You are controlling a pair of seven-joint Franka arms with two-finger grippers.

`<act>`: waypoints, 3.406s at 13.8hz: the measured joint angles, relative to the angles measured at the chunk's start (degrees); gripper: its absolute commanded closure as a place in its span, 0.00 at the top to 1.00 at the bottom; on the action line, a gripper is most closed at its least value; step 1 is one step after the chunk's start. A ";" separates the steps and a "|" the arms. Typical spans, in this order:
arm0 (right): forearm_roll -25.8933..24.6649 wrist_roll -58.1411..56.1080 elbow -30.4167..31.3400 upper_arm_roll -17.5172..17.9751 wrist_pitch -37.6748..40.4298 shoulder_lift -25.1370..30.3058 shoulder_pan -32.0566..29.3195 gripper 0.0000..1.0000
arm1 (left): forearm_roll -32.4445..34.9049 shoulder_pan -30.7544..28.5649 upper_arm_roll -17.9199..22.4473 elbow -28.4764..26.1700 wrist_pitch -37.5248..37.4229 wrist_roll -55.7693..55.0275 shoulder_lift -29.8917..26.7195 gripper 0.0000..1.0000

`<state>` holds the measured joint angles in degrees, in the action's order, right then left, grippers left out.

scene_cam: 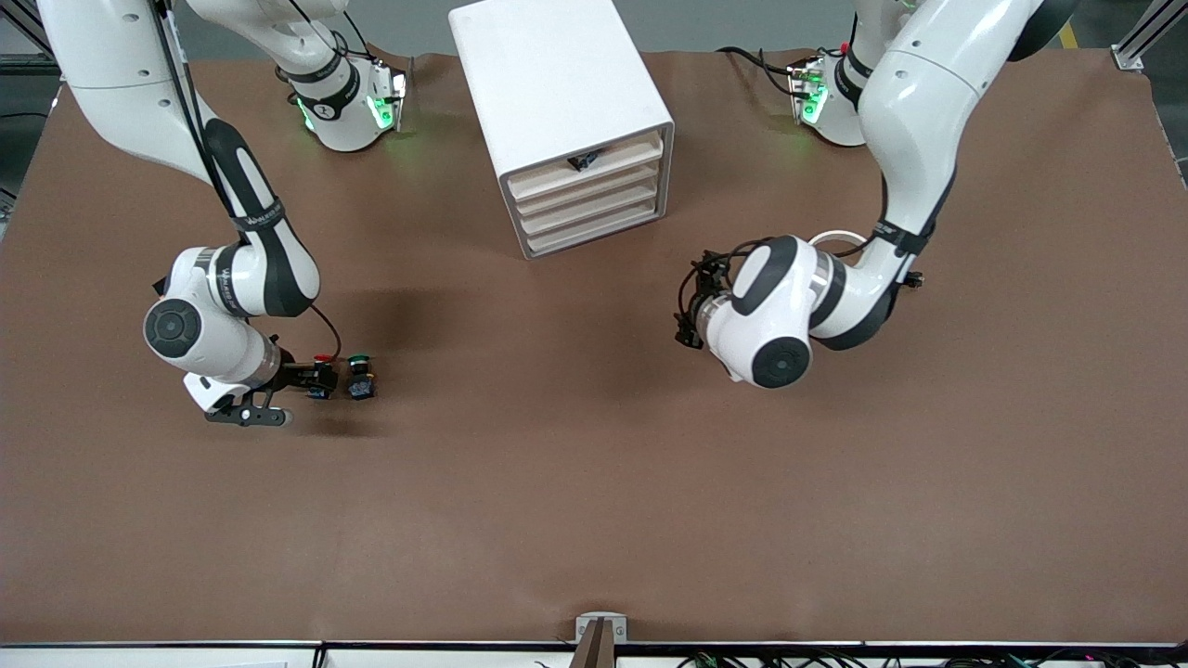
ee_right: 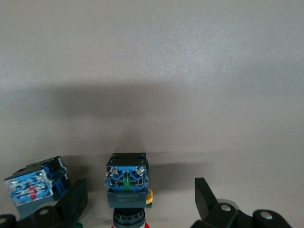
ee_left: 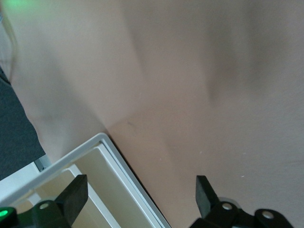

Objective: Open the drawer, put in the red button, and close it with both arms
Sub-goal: 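Grasp the drawer handle with the left gripper while the right gripper grasps the button, then pull the drawer open with the left gripper while the right gripper lifts the button, then carry the red button over the open drawer with the right gripper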

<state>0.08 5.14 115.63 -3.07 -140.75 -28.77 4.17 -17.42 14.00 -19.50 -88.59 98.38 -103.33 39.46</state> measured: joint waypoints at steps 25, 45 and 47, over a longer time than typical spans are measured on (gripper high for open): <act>0.00 0.53 -2.86 0.14 10.36 7.57 0.45 0.23 | -30.16 6.43 0.53 0.50 -14.21 -27.91 10.54 0.50; 0.66 60.41 -11.94 0.93 33.46 15.57 30.08 0.23 | -31.60 7.27 6.29 6.12 -15.96 -31.18 11.14 0.00; 2.69 68.47 -13.35 0.97 33.45 15.53 33.39 0.23 | -31.60 7.00 8.11 7.92 -15.96 -31.16 11.14 0.00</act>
<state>2.77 73.62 102.28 -2.10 -107.30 -13.24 37.57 -49.02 21.00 -11.38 -80.67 82.41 -134.48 50.60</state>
